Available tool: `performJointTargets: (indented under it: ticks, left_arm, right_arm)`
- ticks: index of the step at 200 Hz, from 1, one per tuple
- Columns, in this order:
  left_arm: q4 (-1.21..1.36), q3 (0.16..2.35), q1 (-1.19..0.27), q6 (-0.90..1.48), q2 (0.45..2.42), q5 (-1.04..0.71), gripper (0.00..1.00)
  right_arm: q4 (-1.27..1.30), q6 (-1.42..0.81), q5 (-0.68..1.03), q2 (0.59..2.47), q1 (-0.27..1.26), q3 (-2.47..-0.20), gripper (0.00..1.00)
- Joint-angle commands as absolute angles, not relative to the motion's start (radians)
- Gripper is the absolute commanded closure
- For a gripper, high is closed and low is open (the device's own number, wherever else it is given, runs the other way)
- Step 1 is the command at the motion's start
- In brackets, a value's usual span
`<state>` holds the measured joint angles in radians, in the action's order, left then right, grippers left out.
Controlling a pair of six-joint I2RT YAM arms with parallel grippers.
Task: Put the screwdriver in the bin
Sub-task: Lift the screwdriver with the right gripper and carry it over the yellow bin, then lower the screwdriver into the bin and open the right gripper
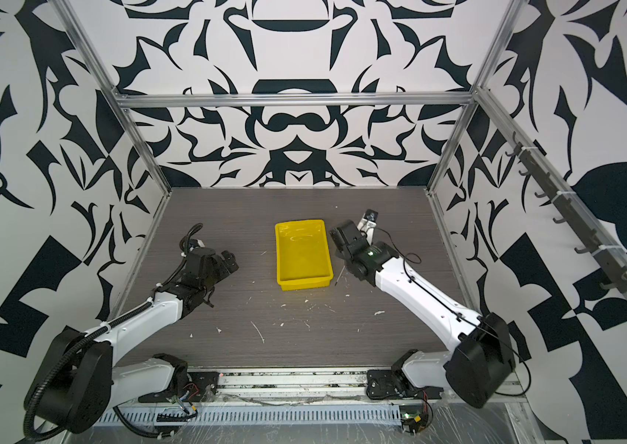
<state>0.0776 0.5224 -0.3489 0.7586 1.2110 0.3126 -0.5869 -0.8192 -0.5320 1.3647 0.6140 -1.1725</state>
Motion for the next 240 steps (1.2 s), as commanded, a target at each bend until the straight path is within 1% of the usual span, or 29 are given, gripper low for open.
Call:
performJointTargets:
  ticks: [1,67,102,113,131,157,240]
  left_arm:
    - [0.072,0.541,-0.347,0.767,1.191,0.297,0.0]
    - [0.067,0.539,-0.347,0.763,1.175,0.307,0.0]
    - [0.067,0.537,-0.348,0.764,1.169,0.304,0.0]
    - [0.069,0.538,-0.347,0.765,1.17,0.304,0.0]
    - [0.069,0.538,-0.348,0.767,1.171,0.305,0.0]
    - [0.071,0.539,-0.347,0.767,1.177,0.304,0.0]
    - [0.069,0.54,-0.347,0.769,1.179,0.312,0.0]
  right_arm:
    - [-0.589,-0.686,-0.538,1.46,0.638,-1.306,0.93]
    - [-0.575,-0.679,-0.459,1.802,0.71,-1.599,0.93]
    - [-0.698,-0.663,-0.424,1.996,0.721,-1.774,0.94]
    - [-0.749,-0.662,-0.426,2.055,0.723,-1.841,0.97]
    - [-0.814,-0.66,-0.431,2.13,0.725,-1.92,0.98]
    - [-0.835,-0.656,-0.431,2.176,0.726,-1.952,0.97]
    - [-0.829,-0.663,-0.414,2.205,0.726,-1.938,0.93]
